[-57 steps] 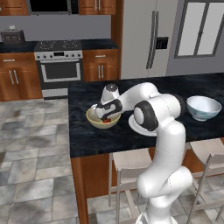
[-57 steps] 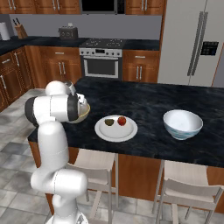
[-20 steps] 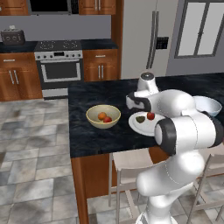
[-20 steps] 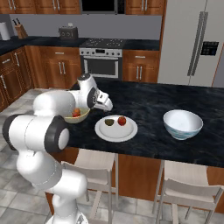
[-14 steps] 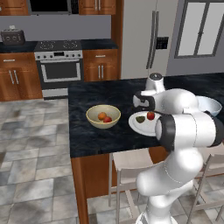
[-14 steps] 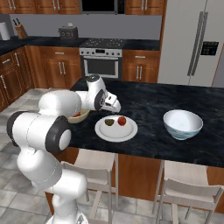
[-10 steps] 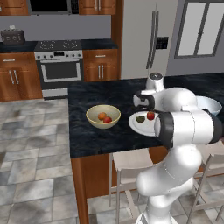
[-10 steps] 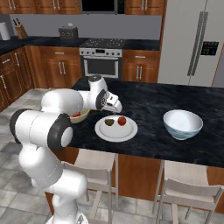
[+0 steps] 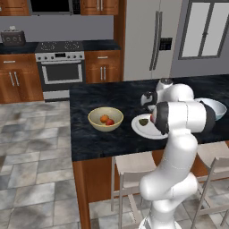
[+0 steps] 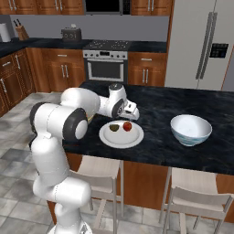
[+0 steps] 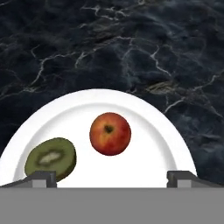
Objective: Take the fruits from the plate on the dining counter and place two fruits in each bowl.
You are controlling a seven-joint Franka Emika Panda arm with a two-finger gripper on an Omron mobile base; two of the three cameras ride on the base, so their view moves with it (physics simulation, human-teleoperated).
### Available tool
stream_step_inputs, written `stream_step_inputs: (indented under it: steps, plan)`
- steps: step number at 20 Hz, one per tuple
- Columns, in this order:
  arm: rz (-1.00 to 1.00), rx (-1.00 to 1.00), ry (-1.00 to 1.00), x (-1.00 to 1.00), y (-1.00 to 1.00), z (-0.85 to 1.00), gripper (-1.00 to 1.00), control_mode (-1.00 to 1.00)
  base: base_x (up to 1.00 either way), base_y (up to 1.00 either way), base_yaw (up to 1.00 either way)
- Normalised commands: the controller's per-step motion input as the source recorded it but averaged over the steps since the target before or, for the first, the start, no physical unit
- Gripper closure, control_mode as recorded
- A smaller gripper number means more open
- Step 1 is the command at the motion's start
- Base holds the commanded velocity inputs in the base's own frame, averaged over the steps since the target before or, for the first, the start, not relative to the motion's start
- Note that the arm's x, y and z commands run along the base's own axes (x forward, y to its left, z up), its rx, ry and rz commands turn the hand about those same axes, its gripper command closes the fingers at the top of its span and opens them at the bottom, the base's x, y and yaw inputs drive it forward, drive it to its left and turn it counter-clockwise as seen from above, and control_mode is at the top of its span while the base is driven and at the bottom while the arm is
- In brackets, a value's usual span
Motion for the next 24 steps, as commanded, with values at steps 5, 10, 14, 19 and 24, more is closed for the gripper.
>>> stream_step_inputs:
  steps: [5, 10, 14, 19, 24]
  plan:
    - [0.11, 0.0, 0.02, 0.43, -0.01, -0.43, -1.0, -1.0, 0.0, 0.0, 0.0]
    - [0.07, 0.0, 0.07, 0.04, -0.02, -0.23, -1.0, -1.0, 0.0, 0.0, 0.0]
    - [0.0, 0.0, 0.04, 0.01, -0.01, -0.14, -1.0, -1.0, 0.0, 0.0, 0.0]
    - [0.01, 0.0, 0.03, 0.08, 0.0, -0.22, -1.0, -1.0, 0.0, 0.0, 0.0]
    - [0.0, 0.0, 0.04, 0.1, 0.0, -0.08, -1.0, -1.0, 0.0, 0.0, 0.0]
